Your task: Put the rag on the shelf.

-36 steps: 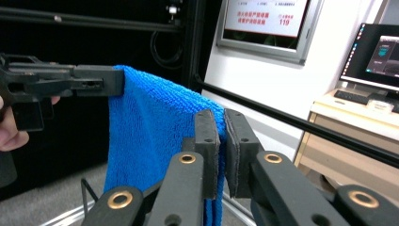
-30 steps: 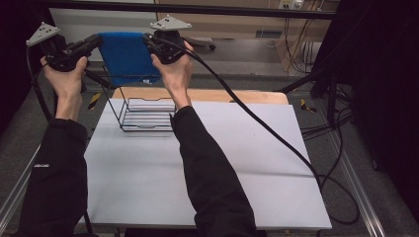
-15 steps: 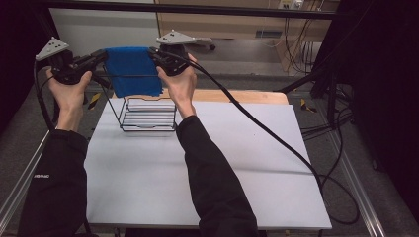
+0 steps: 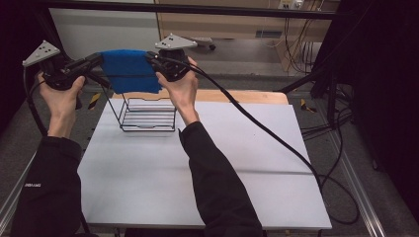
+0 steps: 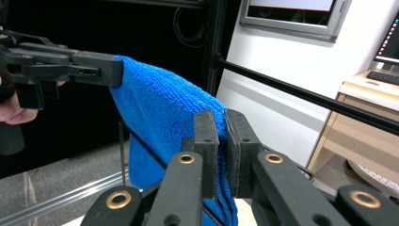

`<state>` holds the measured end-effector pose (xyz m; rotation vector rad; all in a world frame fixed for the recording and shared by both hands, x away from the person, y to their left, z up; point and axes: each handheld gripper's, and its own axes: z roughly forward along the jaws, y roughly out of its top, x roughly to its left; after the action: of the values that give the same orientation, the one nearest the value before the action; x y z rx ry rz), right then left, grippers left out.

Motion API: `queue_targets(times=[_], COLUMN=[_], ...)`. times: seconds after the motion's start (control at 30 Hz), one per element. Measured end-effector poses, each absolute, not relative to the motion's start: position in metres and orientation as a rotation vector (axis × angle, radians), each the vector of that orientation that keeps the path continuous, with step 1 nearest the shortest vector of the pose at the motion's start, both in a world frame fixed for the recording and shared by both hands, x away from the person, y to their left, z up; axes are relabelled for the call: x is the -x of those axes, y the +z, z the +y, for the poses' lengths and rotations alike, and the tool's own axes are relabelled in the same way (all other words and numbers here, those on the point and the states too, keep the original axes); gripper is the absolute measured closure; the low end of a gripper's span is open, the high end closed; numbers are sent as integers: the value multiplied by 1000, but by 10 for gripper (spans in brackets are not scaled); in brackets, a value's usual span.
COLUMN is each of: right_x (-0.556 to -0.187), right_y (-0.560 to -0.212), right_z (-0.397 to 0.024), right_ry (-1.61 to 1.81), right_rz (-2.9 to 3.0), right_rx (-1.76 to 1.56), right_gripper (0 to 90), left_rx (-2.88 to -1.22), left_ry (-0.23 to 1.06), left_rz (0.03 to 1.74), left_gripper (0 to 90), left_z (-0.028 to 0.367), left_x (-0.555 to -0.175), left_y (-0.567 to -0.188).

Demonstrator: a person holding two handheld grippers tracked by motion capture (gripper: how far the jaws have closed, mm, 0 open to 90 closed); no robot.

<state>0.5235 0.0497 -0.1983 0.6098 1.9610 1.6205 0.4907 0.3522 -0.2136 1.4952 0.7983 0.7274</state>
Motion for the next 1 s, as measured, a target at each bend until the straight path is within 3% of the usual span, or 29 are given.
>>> queue_targets(times=[0.57, 0.83, 1.0], right_x=[-510, -512, -512], right_y=[-210, -223, -228], right_z=[51, 45, 44], right_ry=[1525, 1543, 1535], right_rz=[2071, 2115, 2139], right_rx=[-614, -617, -609], right_gripper=[841, 839, 837], left_rx=[-1590, -1606, -1590], left_ry=[676, 641, 610], left_rz=[833, 888, 937], left_gripper=[831, 705, 741], left_z=[353, 356, 356], left_x=[-477, -464, -463], left_y=[-230, -217, -206])
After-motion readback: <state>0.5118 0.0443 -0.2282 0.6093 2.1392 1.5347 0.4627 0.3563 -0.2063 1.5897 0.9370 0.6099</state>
